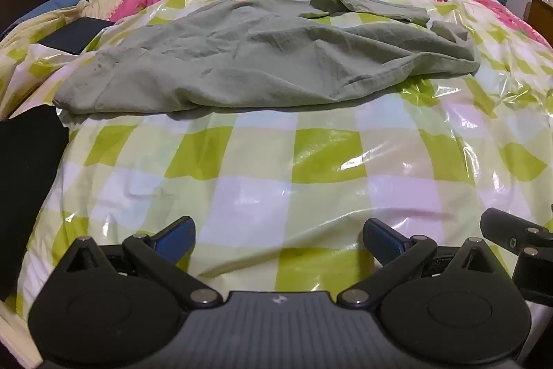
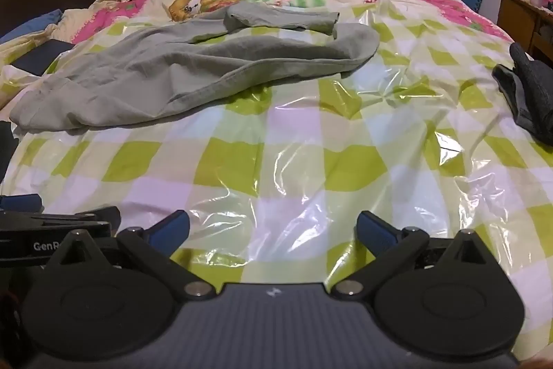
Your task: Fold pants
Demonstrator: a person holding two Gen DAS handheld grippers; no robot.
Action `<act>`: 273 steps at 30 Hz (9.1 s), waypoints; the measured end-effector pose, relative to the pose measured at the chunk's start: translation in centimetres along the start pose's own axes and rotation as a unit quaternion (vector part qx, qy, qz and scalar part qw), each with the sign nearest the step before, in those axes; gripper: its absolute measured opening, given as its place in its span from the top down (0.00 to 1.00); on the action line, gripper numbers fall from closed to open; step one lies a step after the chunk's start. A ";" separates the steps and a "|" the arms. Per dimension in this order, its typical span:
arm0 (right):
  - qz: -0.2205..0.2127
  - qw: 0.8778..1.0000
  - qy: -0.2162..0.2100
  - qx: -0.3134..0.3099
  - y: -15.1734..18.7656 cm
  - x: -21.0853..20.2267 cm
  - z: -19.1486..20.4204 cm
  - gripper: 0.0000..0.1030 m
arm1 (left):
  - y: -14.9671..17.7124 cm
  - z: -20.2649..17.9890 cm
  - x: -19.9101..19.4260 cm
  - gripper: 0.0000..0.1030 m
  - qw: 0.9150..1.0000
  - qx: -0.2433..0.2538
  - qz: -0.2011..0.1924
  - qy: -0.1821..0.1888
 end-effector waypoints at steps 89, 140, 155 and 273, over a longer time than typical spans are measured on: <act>0.017 1.000 0.013 -0.009 0.5 1.6 -0.1 0.01 | 0.4 -0.5 0.2 0.00 1.000 0.009 0.007 0.016; 0.026 1.000 0.012 -0.004 0.7 2.3 -0.1 0.01 | 0.7 -0.1 0.7 0.00 1.000 0.006 0.015 0.010; 0.028 1.000 0.007 0.001 0.5 2.2 -0.2 0.01 | 0.6 -0.6 0.4 0.00 1.000 0.011 0.012 0.001; 0.245 0.810 -0.511 -0.150 -10.0 14.4 22.9 0.30 | -16.8 21.5 15.0 0.02 0.986 0.086 0.064 0.128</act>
Point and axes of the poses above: each gripper's, at about its wrist camera, not at the fingertips, and x roughly the way its jaws point, z to its left, y to its underside, the point moved 1 cm from there along x, roughly the way its jaws point, and after that the axes turned 4 degrees about -z, right-handed, at the moved point
